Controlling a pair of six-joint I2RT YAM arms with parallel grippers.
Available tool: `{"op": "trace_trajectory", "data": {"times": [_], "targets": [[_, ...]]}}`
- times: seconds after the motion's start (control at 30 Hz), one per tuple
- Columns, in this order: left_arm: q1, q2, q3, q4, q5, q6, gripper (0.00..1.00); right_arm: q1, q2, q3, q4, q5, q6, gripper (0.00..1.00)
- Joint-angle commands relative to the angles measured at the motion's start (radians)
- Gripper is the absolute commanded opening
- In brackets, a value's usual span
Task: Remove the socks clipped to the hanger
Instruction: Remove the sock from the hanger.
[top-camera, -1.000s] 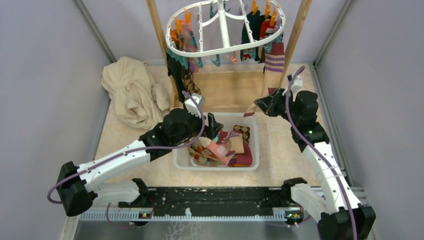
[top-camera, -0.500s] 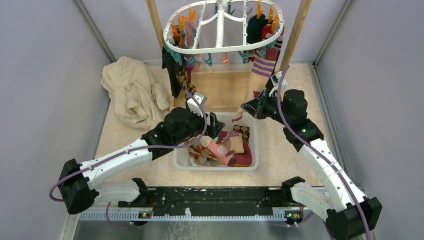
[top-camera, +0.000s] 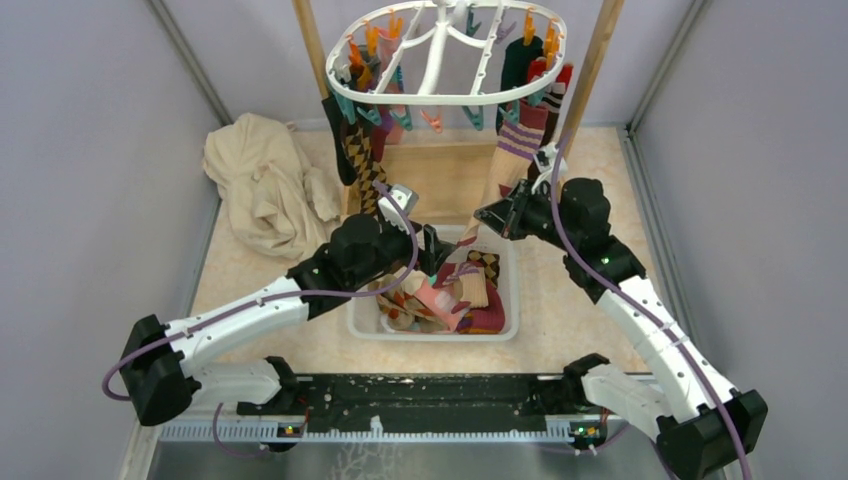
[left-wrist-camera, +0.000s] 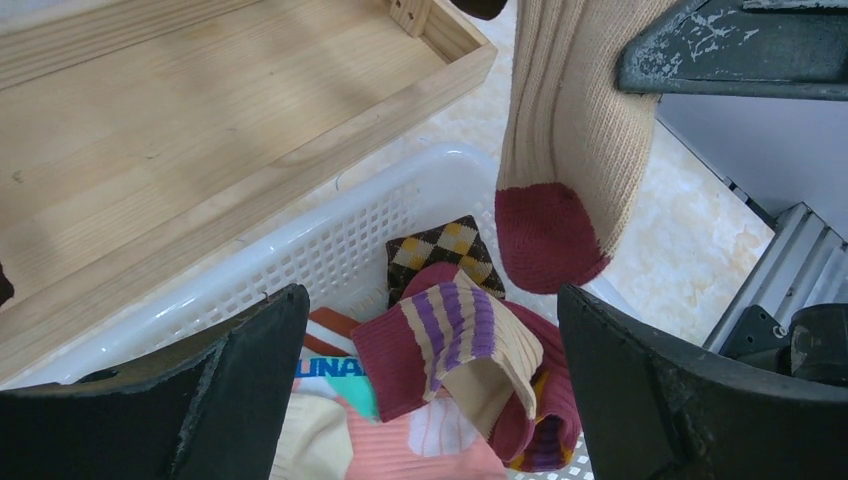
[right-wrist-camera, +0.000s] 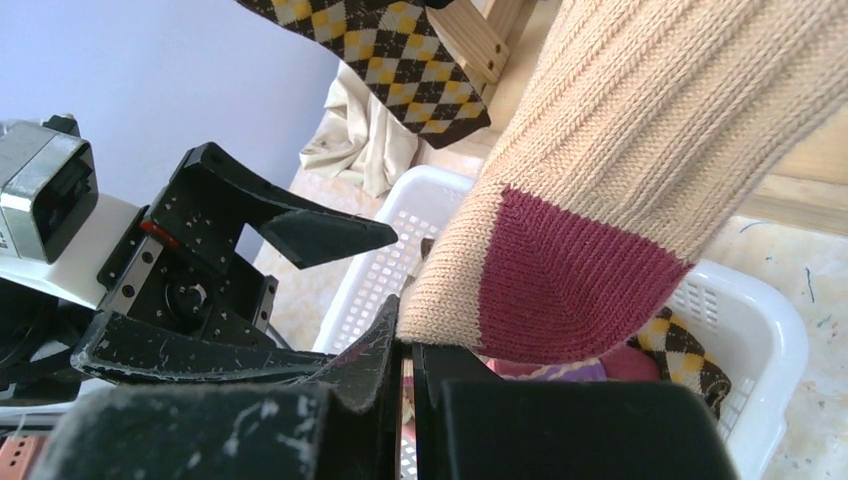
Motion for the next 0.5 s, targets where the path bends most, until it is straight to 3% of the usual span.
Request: {"op": "trace_trajectory", "data": {"times": [0.0,0.47], "targets": [[0.001,-0.028,0.013,0.027,0.003,0.013,0.99,0.013,-0.013,0.077,0.004,0.008,-0.016,0.00],[0.001,-0.154,-0.017,-0.067,-0.066,0.005,0.99,0.012,-0.109,0.167,-0.181,0.148,-0.118,0.00]]}}
